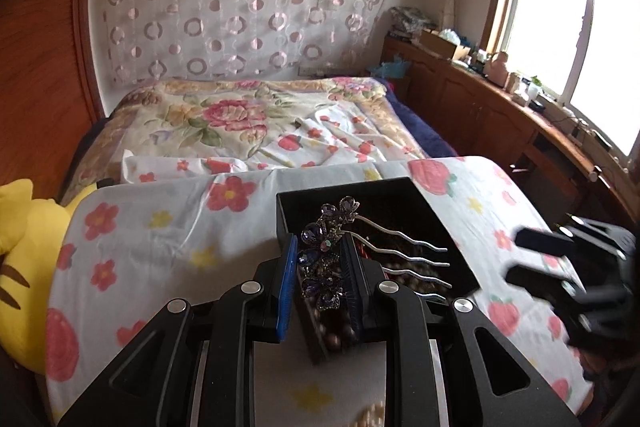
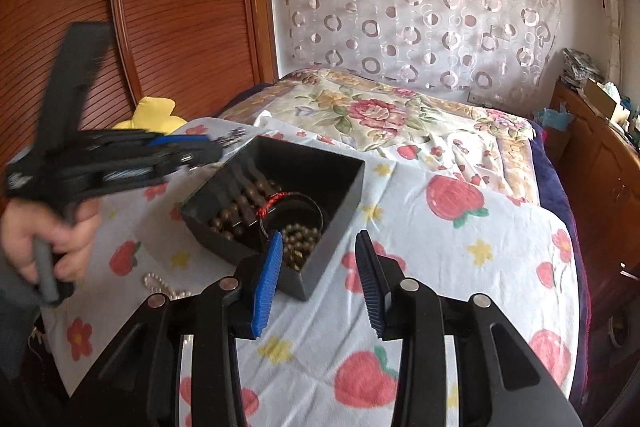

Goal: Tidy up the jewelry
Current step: 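Carry the hair comb into the black box and open the left tool, then move the left tool back to the pearl necklace and close on it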

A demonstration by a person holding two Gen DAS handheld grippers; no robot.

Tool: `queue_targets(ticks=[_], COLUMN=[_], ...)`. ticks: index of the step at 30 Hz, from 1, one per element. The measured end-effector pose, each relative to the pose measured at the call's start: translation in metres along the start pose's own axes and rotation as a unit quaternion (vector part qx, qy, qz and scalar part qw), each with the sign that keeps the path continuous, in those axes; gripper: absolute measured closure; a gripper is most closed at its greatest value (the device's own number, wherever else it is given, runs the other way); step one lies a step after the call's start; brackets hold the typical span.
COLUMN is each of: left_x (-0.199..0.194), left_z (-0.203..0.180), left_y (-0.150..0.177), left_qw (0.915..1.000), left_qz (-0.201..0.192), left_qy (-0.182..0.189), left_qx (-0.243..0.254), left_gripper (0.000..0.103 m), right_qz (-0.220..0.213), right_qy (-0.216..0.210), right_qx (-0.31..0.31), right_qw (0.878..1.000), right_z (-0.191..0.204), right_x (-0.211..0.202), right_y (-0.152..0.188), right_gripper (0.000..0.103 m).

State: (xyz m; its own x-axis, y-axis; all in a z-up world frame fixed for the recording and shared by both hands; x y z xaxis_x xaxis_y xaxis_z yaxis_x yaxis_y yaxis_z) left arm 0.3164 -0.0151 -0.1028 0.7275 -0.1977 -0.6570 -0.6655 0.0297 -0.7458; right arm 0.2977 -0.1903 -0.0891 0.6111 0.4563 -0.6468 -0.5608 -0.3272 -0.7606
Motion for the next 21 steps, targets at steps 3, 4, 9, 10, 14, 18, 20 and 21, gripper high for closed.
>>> queue_targets(ticks=[3,4,9,10,14,18,20,21], left_x=[0.015,0.016,0.005,0.000,-0.022,-0.035,-0.040,-0.041], left_z=[-0.001,-0.002,-0.001,0.001,0.003,0.003,0.003,0.003], left_y=[-0.002,-0.001,0.005,0.009,0.033,0.066,0.084,0.090], left_qw=[0.9999,0.9999,0.9999,1.0000,0.9997,0.9980,0.9965,0.9958], left_qz=[0.010,0.011,0.006,0.006,0.016,0.043,0.057,0.063], left_qy=[-0.009,-0.011,-0.010,-0.008,0.006,0.016,0.020,0.022], left_qx=[0.000,-0.002,-0.002,-0.001,0.019,0.044,0.058,0.062], left_gripper=[0.082,0.082,0.069,0.069,0.069,0.069,0.069,0.069], right_qz=[-0.002,-0.003,-0.008,-0.008,-0.008,-0.005,-0.003,-0.003], right_qy=[-0.002,-0.004,-0.017,-0.020,-0.033,-0.049,-0.053,-0.053], right_qx=[-0.002,-0.001,-0.004,-0.005,-0.011,-0.018,-0.022,-0.024], right_qw=[1.000,1.000,1.000,1.000,0.999,0.999,0.998,0.998], right_z=[0.000,0.001,0.012,0.015,0.033,0.051,0.059,0.061], right_x=[-0.006,-0.007,-0.013,-0.014,-0.018,-0.019,-0.019,-0.020], right_y=[0.006,0.008,0.016,0.017,0.028,0.039,0.043,0.044], right_gripper=[0.062,0.062,0.062,0.062,0.062,0.062,0.062,0.062])
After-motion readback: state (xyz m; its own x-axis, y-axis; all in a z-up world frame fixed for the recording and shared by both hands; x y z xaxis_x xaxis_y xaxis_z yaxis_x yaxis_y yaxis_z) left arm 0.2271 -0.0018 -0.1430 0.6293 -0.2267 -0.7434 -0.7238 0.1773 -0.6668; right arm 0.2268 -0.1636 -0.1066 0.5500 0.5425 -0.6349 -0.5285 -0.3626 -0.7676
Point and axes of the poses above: each gripper's, at about its wrist camera, not at the fingertips, and x roughly the way its jaws point, z to its left, y to its underside, the point moved 9 cm from there along x, roughly the way its jaws point
